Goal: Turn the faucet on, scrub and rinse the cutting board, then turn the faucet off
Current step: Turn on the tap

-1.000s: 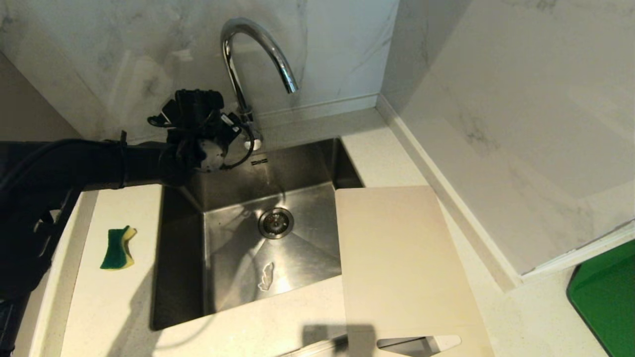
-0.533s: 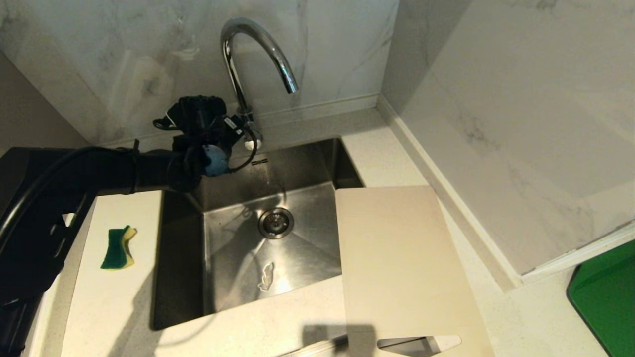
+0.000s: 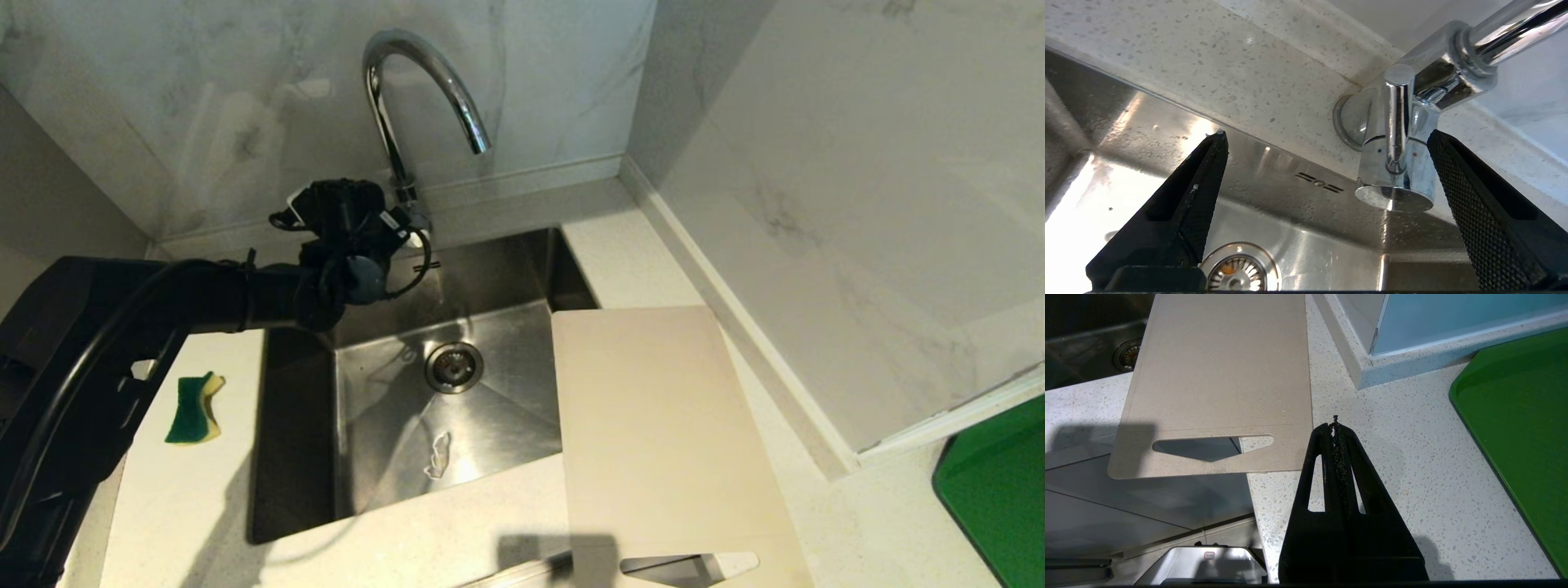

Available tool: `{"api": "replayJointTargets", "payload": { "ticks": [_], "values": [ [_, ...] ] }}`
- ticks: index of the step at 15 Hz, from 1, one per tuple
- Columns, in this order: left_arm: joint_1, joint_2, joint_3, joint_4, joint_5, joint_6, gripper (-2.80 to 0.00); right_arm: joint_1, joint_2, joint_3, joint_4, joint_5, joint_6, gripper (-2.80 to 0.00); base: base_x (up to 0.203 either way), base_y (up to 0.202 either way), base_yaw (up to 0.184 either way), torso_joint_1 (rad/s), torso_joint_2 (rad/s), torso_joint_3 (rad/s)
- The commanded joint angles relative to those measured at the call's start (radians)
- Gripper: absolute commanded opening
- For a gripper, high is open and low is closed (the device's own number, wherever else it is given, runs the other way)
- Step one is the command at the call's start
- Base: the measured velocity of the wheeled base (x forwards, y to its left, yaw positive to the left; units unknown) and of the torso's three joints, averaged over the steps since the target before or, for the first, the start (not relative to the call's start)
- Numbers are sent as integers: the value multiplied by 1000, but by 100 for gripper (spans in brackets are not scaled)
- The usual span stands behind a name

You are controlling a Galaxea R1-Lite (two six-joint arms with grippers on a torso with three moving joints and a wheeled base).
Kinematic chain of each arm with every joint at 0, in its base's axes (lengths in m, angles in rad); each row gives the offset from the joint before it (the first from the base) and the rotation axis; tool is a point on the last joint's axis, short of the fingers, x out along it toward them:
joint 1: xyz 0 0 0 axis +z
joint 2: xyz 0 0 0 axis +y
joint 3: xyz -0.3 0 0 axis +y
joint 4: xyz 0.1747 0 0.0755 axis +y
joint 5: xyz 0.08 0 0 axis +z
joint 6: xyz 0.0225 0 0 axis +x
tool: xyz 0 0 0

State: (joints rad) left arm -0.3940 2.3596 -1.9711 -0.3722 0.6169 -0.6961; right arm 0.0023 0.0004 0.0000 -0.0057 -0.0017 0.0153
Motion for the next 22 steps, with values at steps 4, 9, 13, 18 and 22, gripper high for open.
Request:
{"api": "replayJointTargets", "payload": {
  "ticks": [4,9,13,18,22],
  "values": [
    [0,18,0,-11,3,0,0,0,1,0,0,0,0,-280,0,0,0,0,0,0],
    [7,20,0,-11,-28,0,0,1,1,0,0,0,0,-280,0,0,0,0,0,0],
    [17,19,0,-11,-46,-3,0,0,0,0,0,0,0,-280,0,0,0,0,0,0],
    [25,21,0,-8,-61,-5,0,0,1,0,0,0,0,-280,0,0,0,0,0,0],
    [32,18,0,-4,-68,-8,0,0,0,0,0,0,0,-280,0,0,0,0,0,0]
  ]
}}
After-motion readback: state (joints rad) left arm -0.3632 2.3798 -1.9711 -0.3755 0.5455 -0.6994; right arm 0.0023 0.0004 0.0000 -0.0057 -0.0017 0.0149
